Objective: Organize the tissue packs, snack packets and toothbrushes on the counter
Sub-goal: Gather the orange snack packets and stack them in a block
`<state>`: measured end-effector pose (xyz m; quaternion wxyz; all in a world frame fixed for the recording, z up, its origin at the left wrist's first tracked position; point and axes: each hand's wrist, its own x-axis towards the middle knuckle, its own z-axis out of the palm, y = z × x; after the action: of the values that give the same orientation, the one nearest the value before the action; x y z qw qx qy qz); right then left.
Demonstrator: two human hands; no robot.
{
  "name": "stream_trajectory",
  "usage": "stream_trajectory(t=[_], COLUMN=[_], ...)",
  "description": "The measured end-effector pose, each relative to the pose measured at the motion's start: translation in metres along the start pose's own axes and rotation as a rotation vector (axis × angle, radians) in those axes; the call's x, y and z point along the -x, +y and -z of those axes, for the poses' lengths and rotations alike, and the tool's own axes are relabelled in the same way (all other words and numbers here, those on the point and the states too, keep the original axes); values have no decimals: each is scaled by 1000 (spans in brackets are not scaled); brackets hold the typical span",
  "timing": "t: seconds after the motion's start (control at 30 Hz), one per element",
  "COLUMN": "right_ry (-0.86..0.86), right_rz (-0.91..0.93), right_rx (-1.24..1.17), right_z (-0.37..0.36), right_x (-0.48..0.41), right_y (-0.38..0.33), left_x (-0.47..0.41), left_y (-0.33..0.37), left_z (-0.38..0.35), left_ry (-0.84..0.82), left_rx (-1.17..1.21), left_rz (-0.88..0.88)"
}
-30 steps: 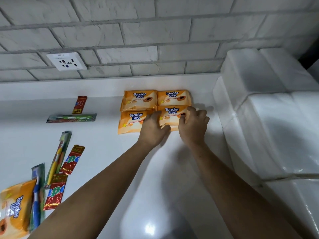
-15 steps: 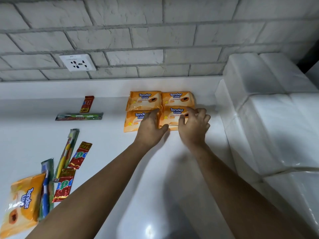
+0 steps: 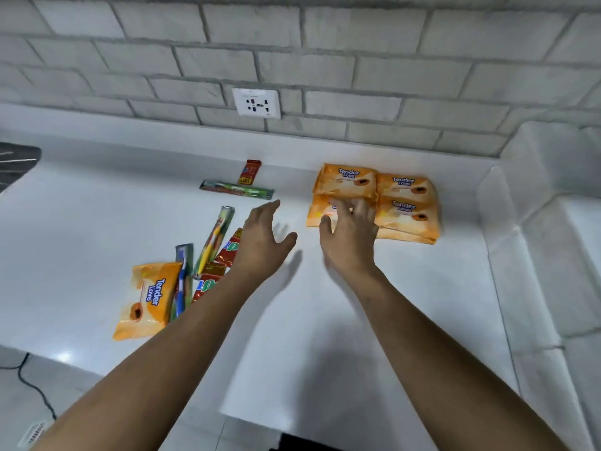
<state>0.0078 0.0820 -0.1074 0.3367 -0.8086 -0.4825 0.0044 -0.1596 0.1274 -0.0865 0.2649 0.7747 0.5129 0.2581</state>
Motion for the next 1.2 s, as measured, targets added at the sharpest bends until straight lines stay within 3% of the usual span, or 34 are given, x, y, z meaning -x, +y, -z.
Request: stream_trajectory(t=[0.37,0.67,0.87,1.2], right_ry=[-365,-610,-831,-894], right_rz=[254,398,335,149], right_rx=[-55,-40,-65,-237], right_z=[-64,-99,-121,-119], right_x=[66,100,126,135], right_y=[-120,-193,-213,-211], left_x=[74,118,130,119], left_y=[-106,-162,-183,-189], left_z=[98,134,139,147], left_ry=[188,197,156,178], left_rx=[-62,-69,13,291], left_rz=[321,590,685,823])
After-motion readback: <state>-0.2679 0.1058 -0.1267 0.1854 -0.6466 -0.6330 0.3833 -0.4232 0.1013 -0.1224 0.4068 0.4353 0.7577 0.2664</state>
